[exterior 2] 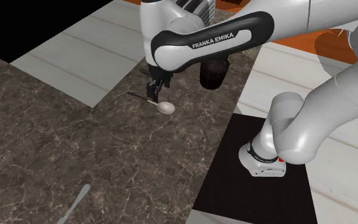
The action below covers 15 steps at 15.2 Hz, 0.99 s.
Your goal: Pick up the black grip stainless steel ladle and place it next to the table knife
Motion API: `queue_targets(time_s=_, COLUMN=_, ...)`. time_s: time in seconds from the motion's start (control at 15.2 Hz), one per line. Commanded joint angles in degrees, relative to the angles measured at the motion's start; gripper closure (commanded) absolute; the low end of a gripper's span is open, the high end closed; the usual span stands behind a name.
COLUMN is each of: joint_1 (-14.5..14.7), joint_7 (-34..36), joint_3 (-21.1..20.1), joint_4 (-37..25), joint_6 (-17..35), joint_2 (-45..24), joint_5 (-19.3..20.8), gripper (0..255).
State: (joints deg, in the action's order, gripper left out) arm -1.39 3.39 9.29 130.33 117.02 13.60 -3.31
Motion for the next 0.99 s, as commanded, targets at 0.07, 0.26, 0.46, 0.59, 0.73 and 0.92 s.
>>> queue_targets(time_s=0.07, joint_1=-0.19, joint_7=-1.88, joint_3=1.13, joint_4=-3.14, joint_6=3.07, joint_2=-6.77, joint_5=-1.54, gripper=0)
queue_targets(time_s=0.26, joint_1=-0.51, joint_7=-3.72, joint_3=1.89, joint_4=-7.08, joint_6=5.26, joint_2=-13.58, joint_5=-3.51, gripper=0)
queue_targets(time_s=0.46, joint_1=-1.04, joint_7=-5.26, joint_3=2.22, joint_4=-10.89, joint_6=6.59, joint_2=-19.35, joint_5=-5.33, gripper=0)
queue_targets(time_s=0.59, joint_1=-1.01, joint_7=-5.46, joint_3=2.1, joint_4=-10.16, joint_6=8.01, joint_2=-20.07, joint_5=-5.64, gripper=0)
queue_targets(time_s=0.73, joint_1=-0.97, joint_7=-5.68, joint_3=1.99, joint_4=-9.48, joint_6=9.43, joint_2=-20.84, joint_5=-5.98, gripper=0)
queue_targets(time_s=0.92, joint_1=-0.92, joint_7=-6.04, joint_3=1.81, joint_4=-8.56, joint_6=11.54, joint_2=-22.07, joint_5=-6.53, gripper=0)
